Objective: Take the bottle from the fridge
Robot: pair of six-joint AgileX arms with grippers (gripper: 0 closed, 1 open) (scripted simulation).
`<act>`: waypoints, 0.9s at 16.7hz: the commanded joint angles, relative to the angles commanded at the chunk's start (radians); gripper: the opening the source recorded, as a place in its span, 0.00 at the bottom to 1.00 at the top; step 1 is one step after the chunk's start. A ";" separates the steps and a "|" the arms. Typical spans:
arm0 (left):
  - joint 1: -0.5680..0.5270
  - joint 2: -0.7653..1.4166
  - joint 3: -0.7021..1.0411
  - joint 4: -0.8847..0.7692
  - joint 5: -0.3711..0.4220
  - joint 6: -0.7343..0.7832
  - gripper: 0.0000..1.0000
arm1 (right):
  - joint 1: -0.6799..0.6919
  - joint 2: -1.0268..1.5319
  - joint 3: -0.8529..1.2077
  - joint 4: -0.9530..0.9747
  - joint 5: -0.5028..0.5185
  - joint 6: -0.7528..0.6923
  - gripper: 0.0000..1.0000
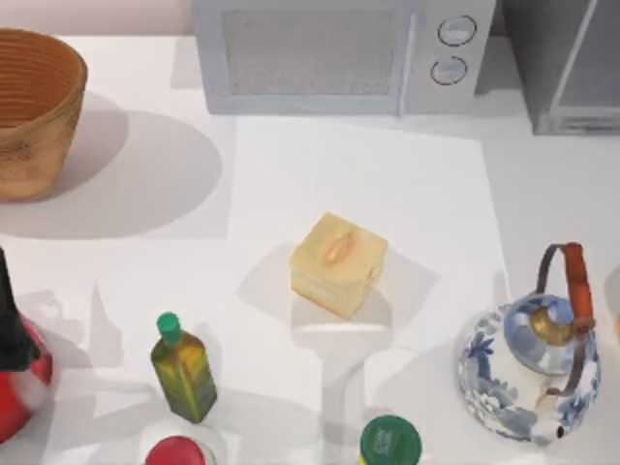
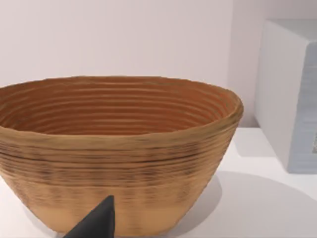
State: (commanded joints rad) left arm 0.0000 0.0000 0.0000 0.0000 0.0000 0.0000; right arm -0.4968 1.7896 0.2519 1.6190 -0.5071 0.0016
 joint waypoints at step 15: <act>0.000 0.000 0.000 0.000 0.000 0.000 1.00 | 0.287 0.343 0.628 -0.365 0.332 -0.003 1.00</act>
State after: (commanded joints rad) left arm 0.0000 0.0000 0.0000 0.0000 0.0000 0.0000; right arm -0.2102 2.1325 0.8798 1.2540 -0.1755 -0.0014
